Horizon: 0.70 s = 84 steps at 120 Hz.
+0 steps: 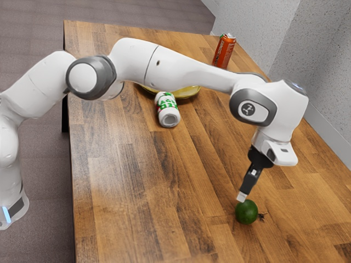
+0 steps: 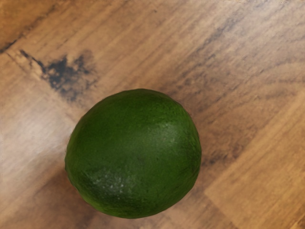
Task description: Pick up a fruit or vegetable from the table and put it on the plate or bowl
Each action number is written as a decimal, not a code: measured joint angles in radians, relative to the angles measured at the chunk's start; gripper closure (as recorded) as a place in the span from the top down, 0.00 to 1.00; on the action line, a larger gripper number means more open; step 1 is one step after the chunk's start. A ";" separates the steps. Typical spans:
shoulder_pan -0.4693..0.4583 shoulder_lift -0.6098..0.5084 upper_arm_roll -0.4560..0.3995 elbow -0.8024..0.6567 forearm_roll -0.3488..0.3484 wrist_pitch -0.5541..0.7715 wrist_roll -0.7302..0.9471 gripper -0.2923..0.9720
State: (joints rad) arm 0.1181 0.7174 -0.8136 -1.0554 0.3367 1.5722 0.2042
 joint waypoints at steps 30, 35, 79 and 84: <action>-0.028 0.088 -0.001 0.079 0.029 0.007 0.015 0.77; -0.034 0.097 -0.001 0.086 0.032 0.009 0.017 0.77; -0.050 0.152 0.010 0.086 0.036 0.052 0.021 0.77; -0.052 0.157 0.011 0.084 0.036 0.058 0.020 0.77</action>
State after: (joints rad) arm 0.0665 0.8746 -0.8026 -0.9714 0.3722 1.6302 0.2240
